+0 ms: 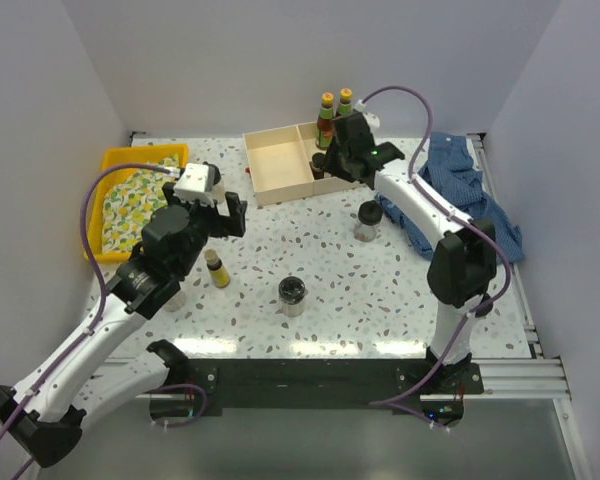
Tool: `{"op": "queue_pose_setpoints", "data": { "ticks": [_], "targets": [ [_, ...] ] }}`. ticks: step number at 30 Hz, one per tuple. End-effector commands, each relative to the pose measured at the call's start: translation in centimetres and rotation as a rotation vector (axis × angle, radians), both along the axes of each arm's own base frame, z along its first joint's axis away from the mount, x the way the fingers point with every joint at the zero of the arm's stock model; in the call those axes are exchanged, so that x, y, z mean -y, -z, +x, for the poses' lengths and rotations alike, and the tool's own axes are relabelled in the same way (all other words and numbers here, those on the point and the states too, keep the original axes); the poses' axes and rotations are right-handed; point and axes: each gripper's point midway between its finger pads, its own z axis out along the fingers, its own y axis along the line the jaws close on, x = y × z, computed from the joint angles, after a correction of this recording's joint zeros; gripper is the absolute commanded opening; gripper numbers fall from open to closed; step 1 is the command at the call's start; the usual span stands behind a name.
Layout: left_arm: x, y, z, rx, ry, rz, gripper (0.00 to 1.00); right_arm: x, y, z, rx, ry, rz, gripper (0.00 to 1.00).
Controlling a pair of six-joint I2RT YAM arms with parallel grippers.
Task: Organize the condiment bottles
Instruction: Move the storage box to the center of the board.
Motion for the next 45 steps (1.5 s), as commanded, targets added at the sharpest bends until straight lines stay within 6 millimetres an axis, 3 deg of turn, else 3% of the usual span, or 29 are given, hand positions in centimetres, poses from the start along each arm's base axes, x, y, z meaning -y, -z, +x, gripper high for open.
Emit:
{"op": "queue_pose_setpoints", "data": {
  "ticks": [1,4,6,8,10,16,24,31,37,45],
  "targets": [
    [-0.7,-2.2,-0.8,0.054,-0.018,-0.053,0.96,-5.1,0.0,-0.7,0.004,0.182,0.189,0.44],
    [-1.8,-0.3,-1.2,0.043,-0.048,-0.011,0.96,-6.5,2.5,-0.4,-0.041,0.271,0.267,0.44],
    [-2.6,1.3,-1.5,0.031,-0.074,0.017,0.96,-6.5,4.0,0.0,-0.056,0.349,0.272,0.44],
    [-2.8,3.1,-1.6,0.014,-0.079,0.036,0.96,-6.8,4.2,0.4,-0.047,0.394,0.296,0.45],
    [-2.9,3.4,-1.8,0.022,-0.072,0.035,0.96,-7.1,4.9,1.0,-0.035,0.421,0.302,0.46],
    [-1.9,2.9,-2.1,0.027,-0.013,0.014,0.96,-8.0,7.3,2.9,-0.017,0.465,0.339,0.46],
    [-2.5,2.4,-2.5,0.053,-0.031,0.001,0.96,-9.4,7.5,4.6,0.031,0.465,0.426,0.47],
    [-2.3,2.5,-2.5,0.05,-0.022,0.002,0.96,-9.7,9.0,5.7,0.038,0.48,0.429,0.48],
    [-2.3,2.6,-2.4,0.045,-0.021,0.008,0.96,-9.6,11.1,5.4,-0.021,0.489,0.395,0.48],
    [-2.4,2.8,-2.3,0.043,-0.028,0.015,0.96,-8.8,10.7,4.2,-0.019,0.492,0.396,0.35]
  ]
}}
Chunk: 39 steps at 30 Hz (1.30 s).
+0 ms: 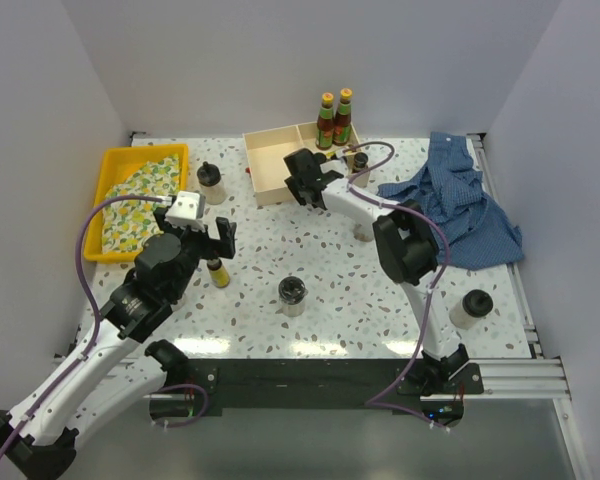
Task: Organize the condiment bottles
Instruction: Move the storage box to the center of the board.
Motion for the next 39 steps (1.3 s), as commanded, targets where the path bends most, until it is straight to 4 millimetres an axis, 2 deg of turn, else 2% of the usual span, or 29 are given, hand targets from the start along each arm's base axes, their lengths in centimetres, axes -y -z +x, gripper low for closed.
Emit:
{"op": "queue_pose_setpoints", "data": {
  "ticks": [1,5,7,9,15,25,29,34,39],
  "targets": [
    [0.2,-0.9,0.3,0.041,0.003,-0.007,0.96,1.8,-2.3,-0.4,0.039,0.05,-0.006,0.34],
    [0.2,-0.9,0.4,0.039,0.002,-0.004,0.96,2.4,-3.0,-1.5,0.042,0.05,-0.006,0.29],
    [0.1,-0.9,0.4,0.039,-0.001,-0.004,0.96,3.0,-2.6,-2.1,0.031,0.056,-0.017,0.28],
    [0.0,-1.0,0.3,0.043,-0.005,-0.006,0.96,3.2,-3.3,-2.4,0.04,0.064,-0.009,0.27],
    [-0.2,-1.1,0.2,0.046,-0.012,-0.005,0.96,4.0,-3.8,-4.0,0.035,0.074,-0.038,0.24],
    [-0.3,-1.2,0.1,0.05,-0.015,-0.008,0.96,3.5,-3.3,-6.8,0.016,0.064,-0.074,0.11],
    [-0.4,-1.3,0.0,0.054,-0.014,-0.01,0.96,3.5,-3.9,-7.9,0.02,0.067,-0.077,0.11],
    [-0.4,-1.2,0.0,0.054,-0.012,-0.011,0.96,3.4,-3.5,-9.3,0.003,0.067,-0.093,0.11],
    [-0.4,-1.2,-0.1,0.054,-0.014,-0.01,0.96,3.5,-3.7,-9.7,-0.003,0.066,-0.1,0.11]
  ]
}}
